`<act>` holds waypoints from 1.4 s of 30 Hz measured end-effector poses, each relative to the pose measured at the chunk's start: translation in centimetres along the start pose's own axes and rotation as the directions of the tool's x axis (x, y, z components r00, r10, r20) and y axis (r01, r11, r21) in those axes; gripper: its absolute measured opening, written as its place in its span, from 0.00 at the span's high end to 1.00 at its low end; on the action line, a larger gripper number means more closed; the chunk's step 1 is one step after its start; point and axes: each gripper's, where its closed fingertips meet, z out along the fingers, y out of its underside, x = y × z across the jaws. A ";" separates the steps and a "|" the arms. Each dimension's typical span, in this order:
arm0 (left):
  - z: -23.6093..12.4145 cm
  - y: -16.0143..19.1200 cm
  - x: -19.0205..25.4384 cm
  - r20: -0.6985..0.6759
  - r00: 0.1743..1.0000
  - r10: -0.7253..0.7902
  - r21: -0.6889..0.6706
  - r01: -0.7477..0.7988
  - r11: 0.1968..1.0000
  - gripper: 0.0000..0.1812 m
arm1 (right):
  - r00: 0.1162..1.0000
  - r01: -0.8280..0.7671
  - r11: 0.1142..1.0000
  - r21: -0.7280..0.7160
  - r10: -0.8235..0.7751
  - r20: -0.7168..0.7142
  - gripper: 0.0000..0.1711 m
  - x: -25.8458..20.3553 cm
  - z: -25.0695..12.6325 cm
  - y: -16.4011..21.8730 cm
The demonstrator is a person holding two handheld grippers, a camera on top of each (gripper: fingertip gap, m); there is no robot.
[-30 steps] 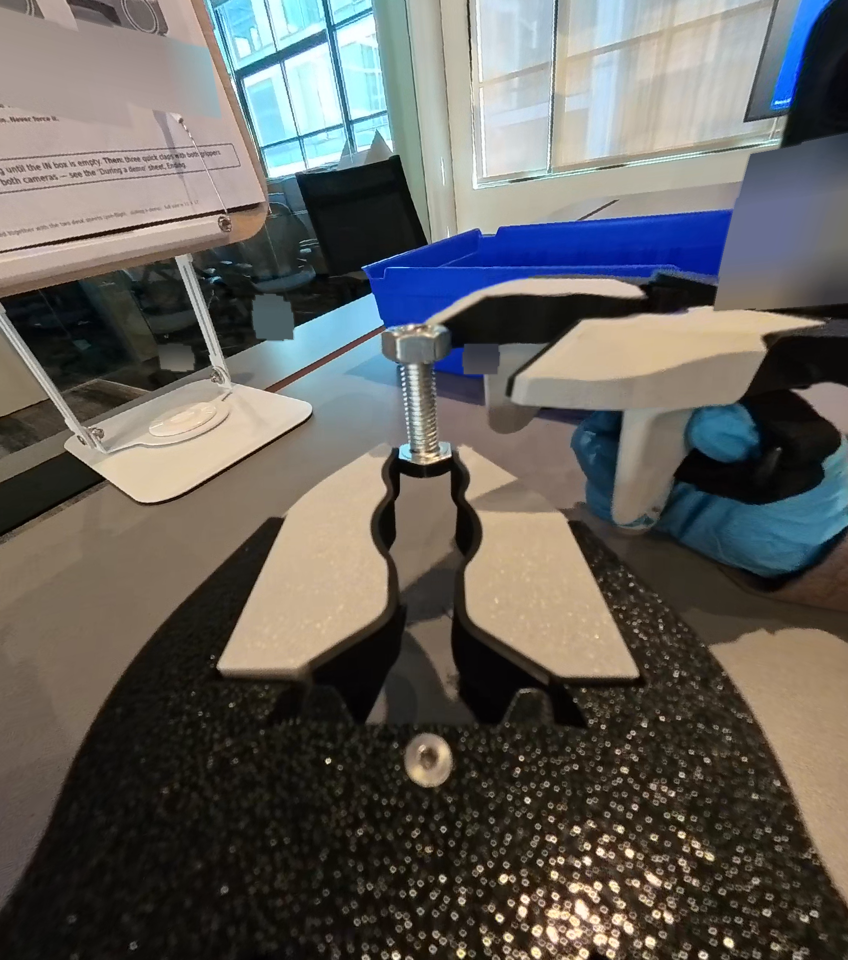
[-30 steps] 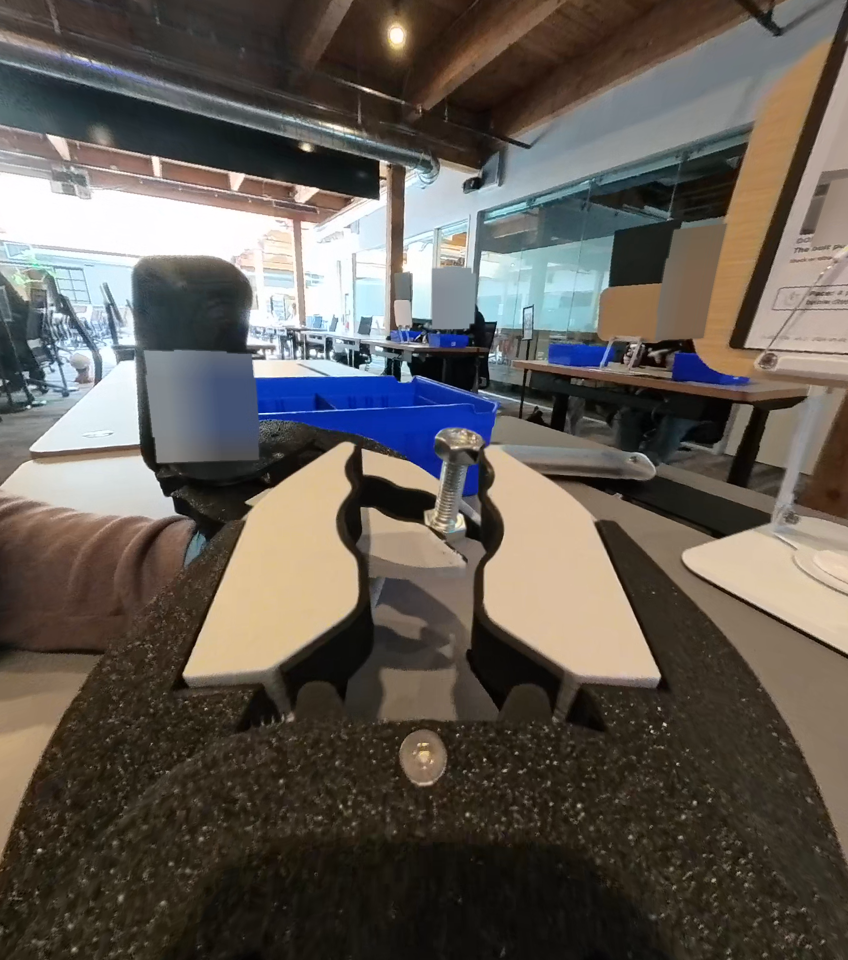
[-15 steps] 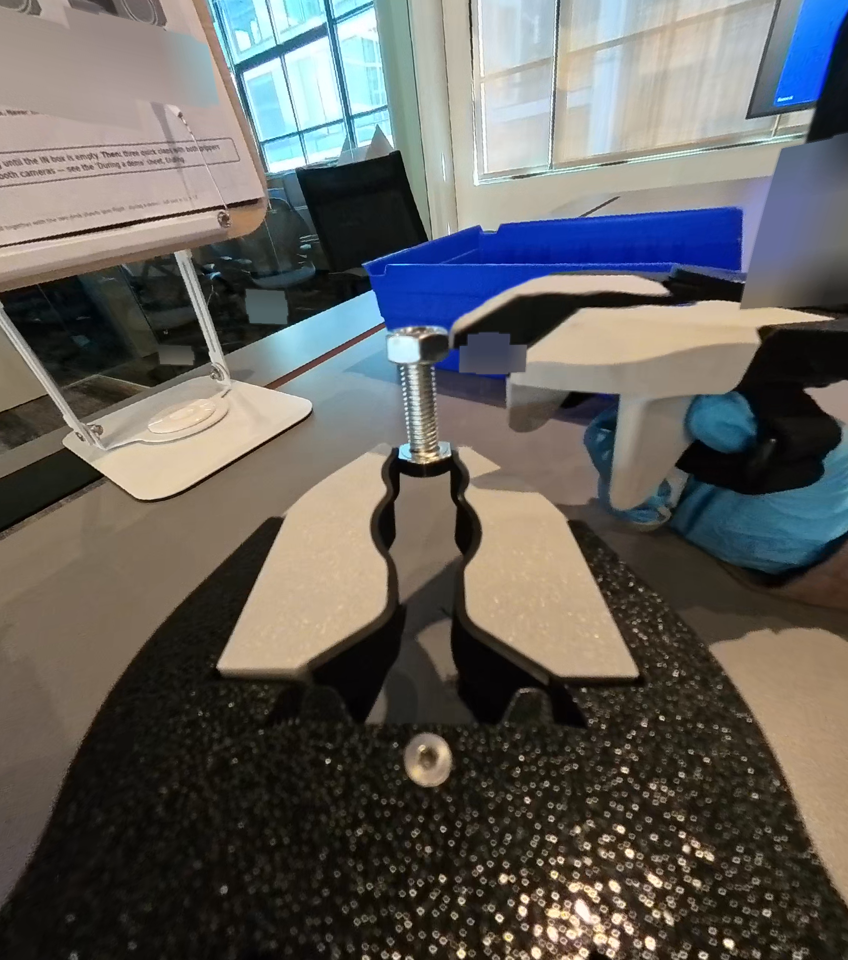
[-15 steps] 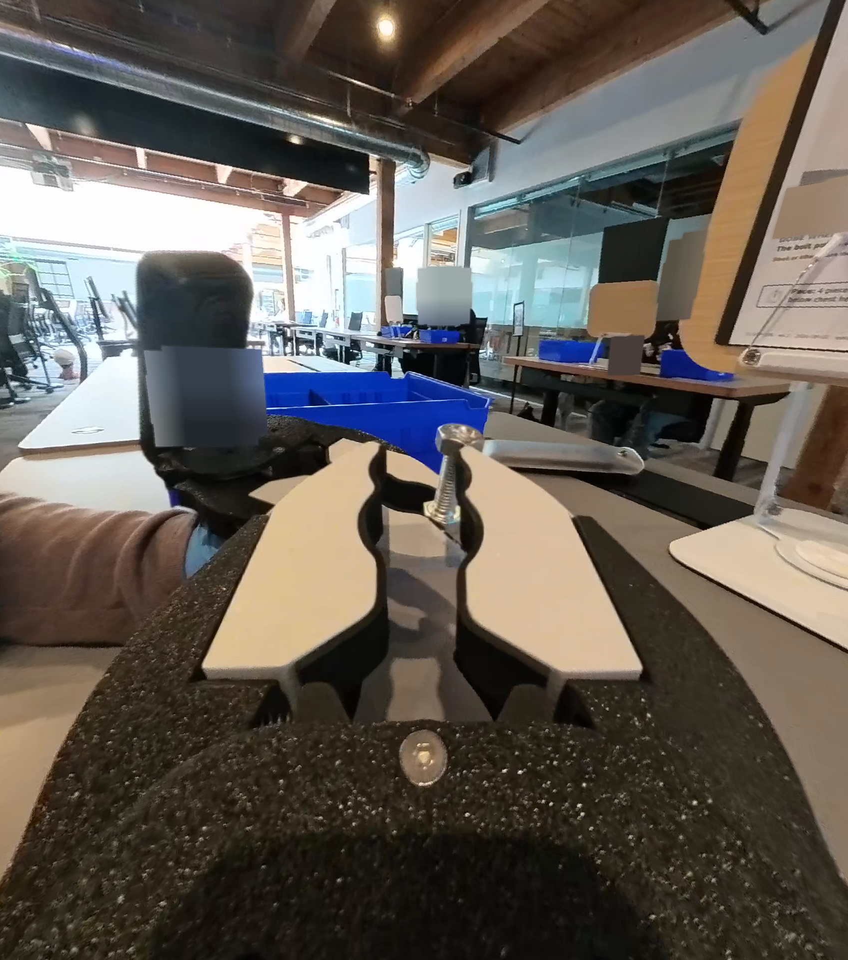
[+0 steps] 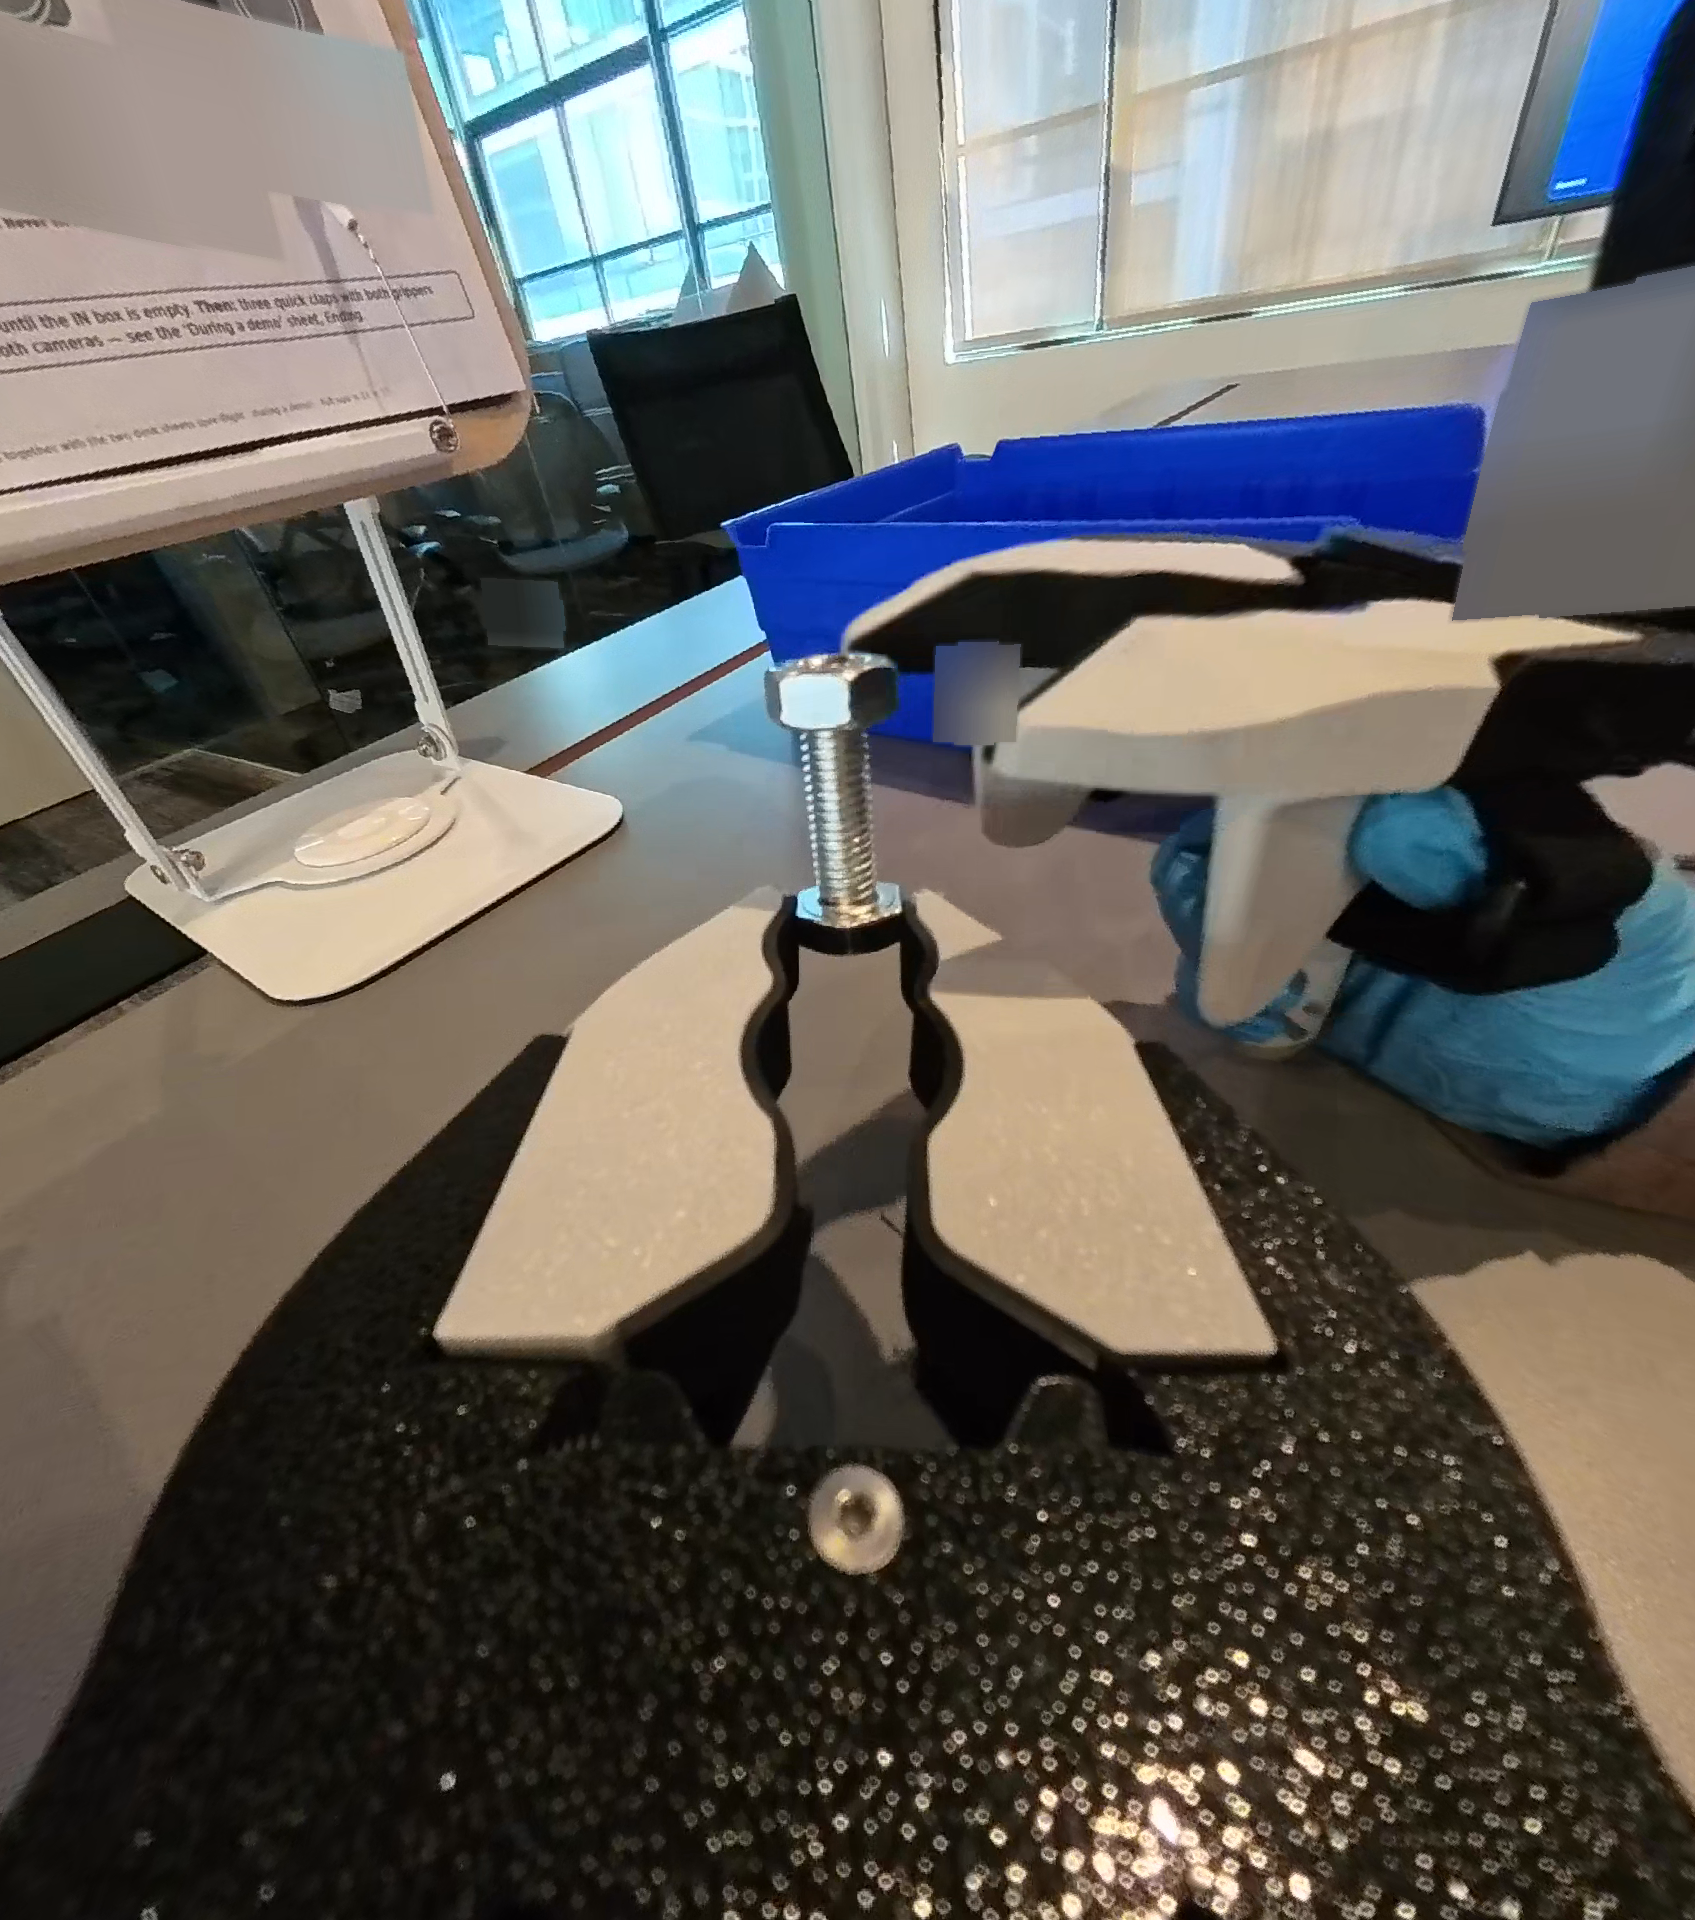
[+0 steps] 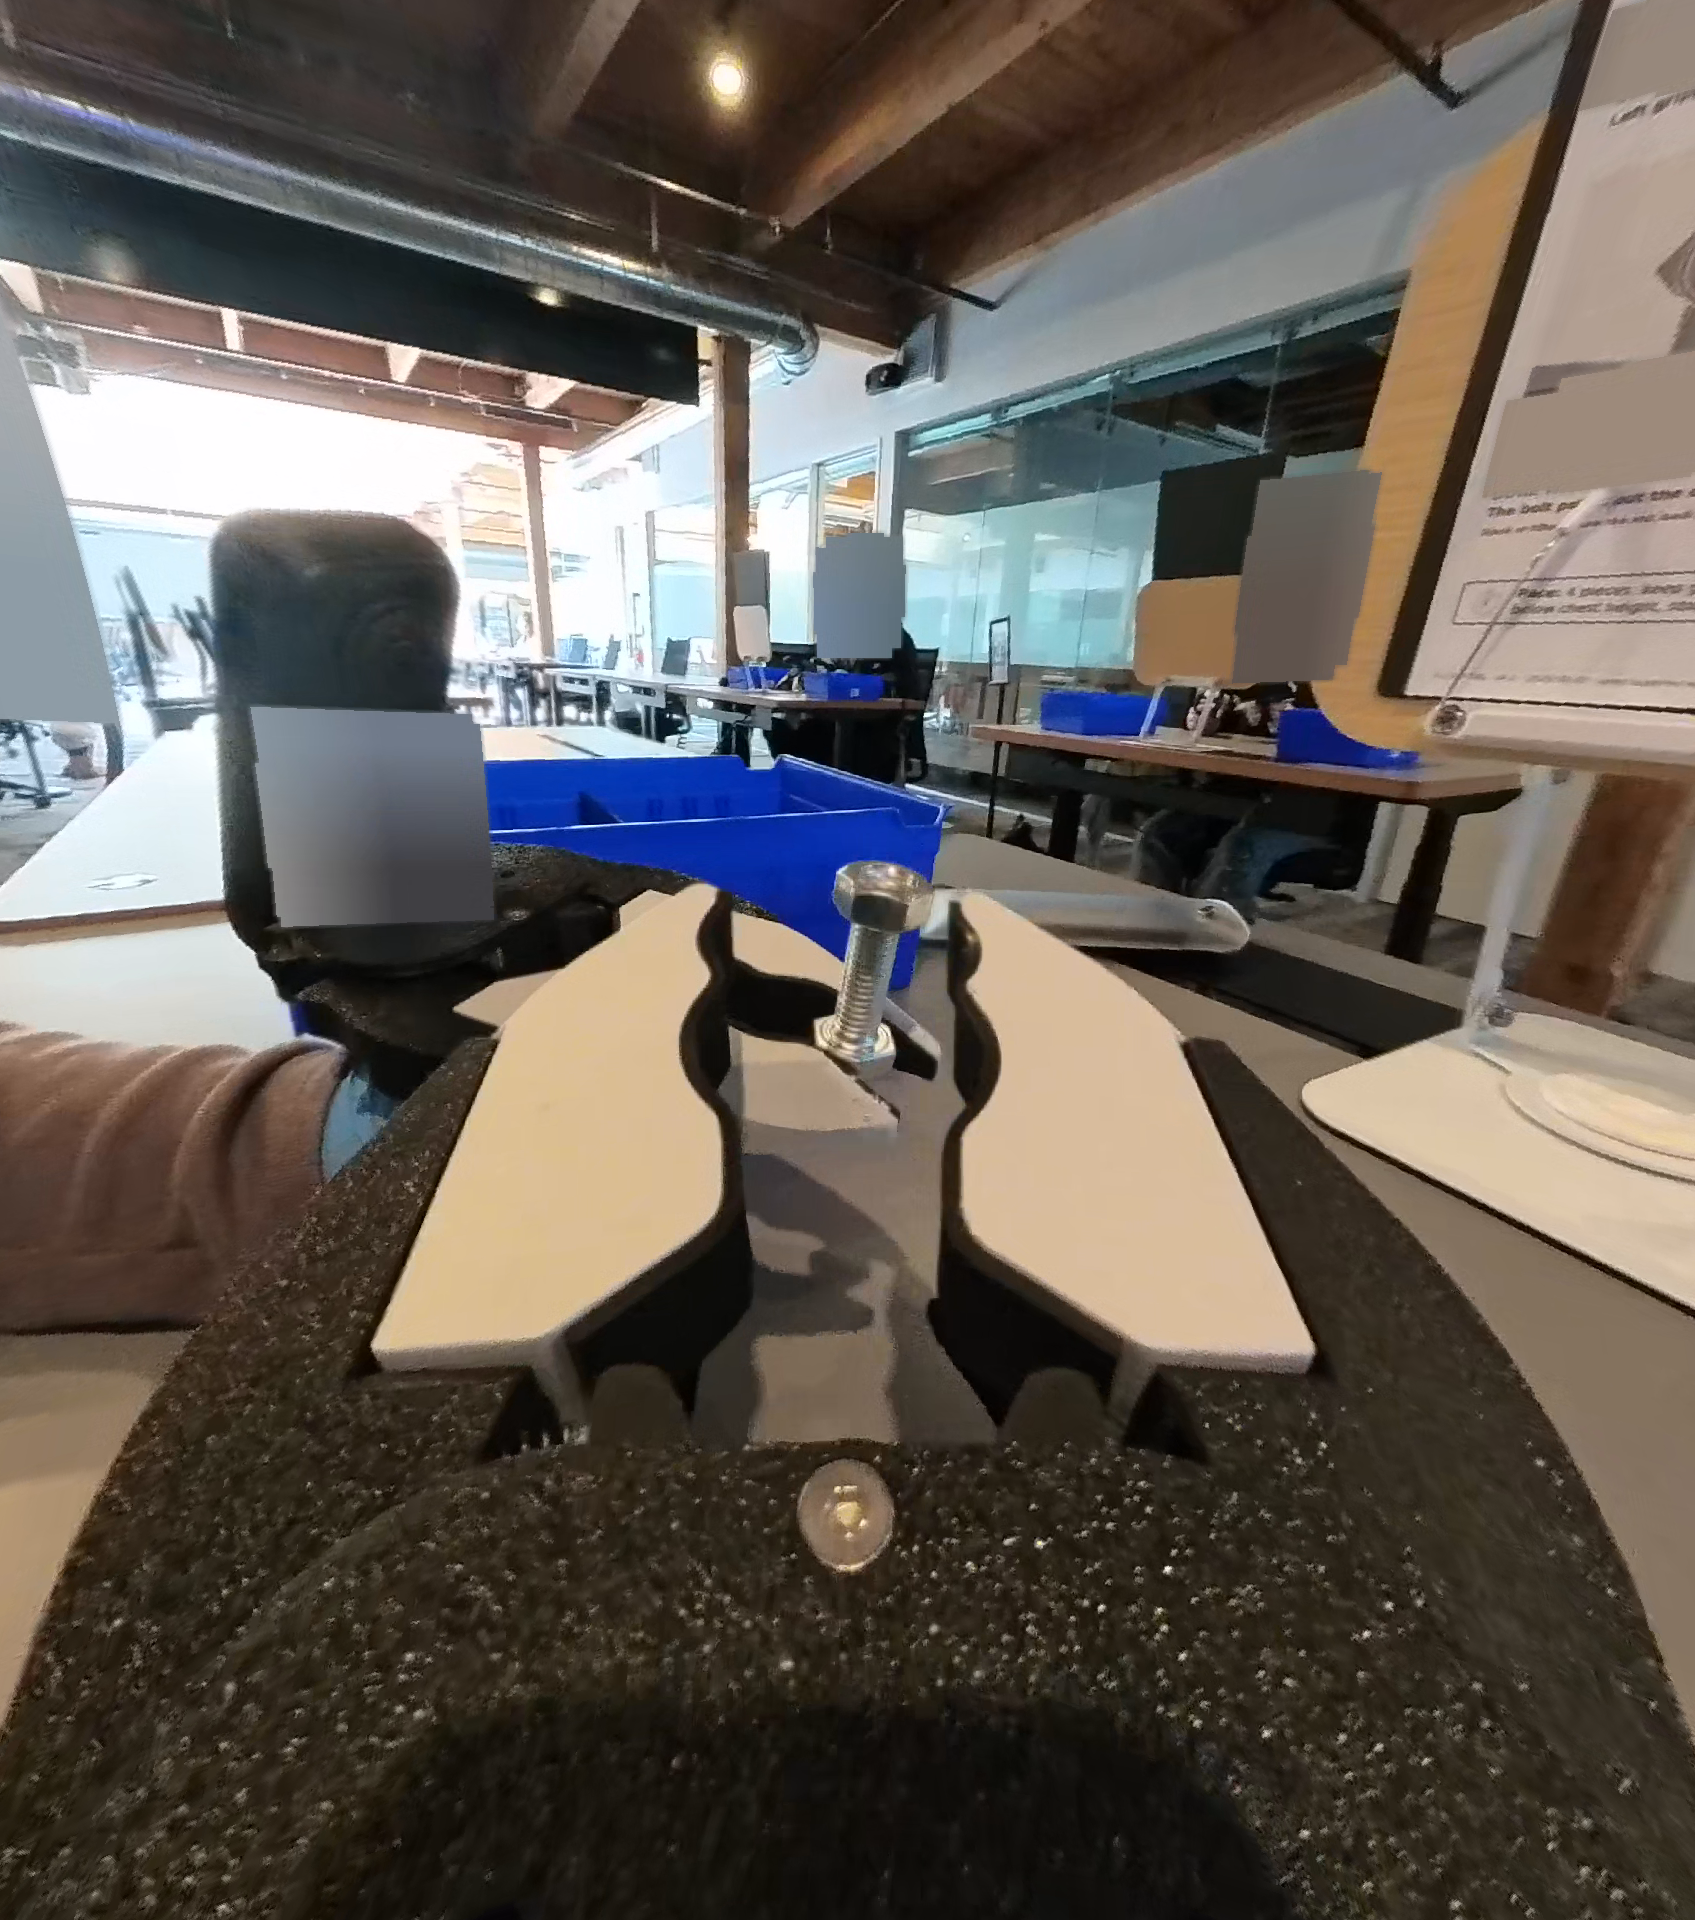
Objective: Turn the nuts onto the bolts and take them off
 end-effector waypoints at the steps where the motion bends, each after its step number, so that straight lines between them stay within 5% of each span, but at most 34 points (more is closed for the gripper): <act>1: 0.0 0.0 0.0 0.000 1.000 0.002 0.000 -0.002 1.000 0.90 | 1.000 0.003 1.000 -0.008 -0.003 0.005 0.77 -0.1 0.2 0.2; 6: 0.0 0.0 -0.1 0.001 1.000 -0.005 0.003 0.005 1.000 0.90 | 0.999 -0.016 1.000 -0.011 0.017 0.045 0.85 -0.9 -0.3 0.0; 12: 0.0 0.0 0.0 0.000 1.000 0.004 -0.002 -0.004 1.000 0.90 | 1.000 -0.004 1.000 -0.004 0.004 0.015 0.75 -0.2 0.2 0.1; 17: 0.0 0.0 0.0 0.001 1.000 -0.003 0.000 0.003 1.000 0.90 | 0.996 -0.051 0.999 -0.011 0.051 0.077 0.81 -1.2 -0.4 -0.1; 23: 0.1 0.1 0.1 0.000 1.000 0.006 -0.004 -0.006 1.000 0.90 | 0.999 -0.021 1.000 -0.004 0.021 0.026 0.73 -0.3 0.1 0.1; 27: 0.0 0.0 -0.1 0.001 1.000 -0.008 0.002 0.008 1.000 0.90 | 0.993 -0.063 0.997 -0.050 0.068 0.100 0.84 -1.5 -0.2 0.4; 34: 0.1 0.1 0.0 0.000 1.000 0.007 -0.006 -0.007 1.000 0.90 | 1.000 -0.016 1.000 -0.026 0.016 0.020 0.72 -0.3 0.1 0.3; 38: 0.0 0.0 0.0 0.001 1.000 0.003 -0.003 -0.003 1.000 0.90 | 0.996 -0.051 0.998 -0.022 0.052 0.076 0.80 -1.1 -0.2 0.1; 42: 0.1 0.1 0.0 -0.001 1.000 0.003 -0.007 -0.003 1.000 0.90 | 0.998 -0.053 0.999 -0.005 0.053 0.030 0.74 -0.3 -0.3 -0.1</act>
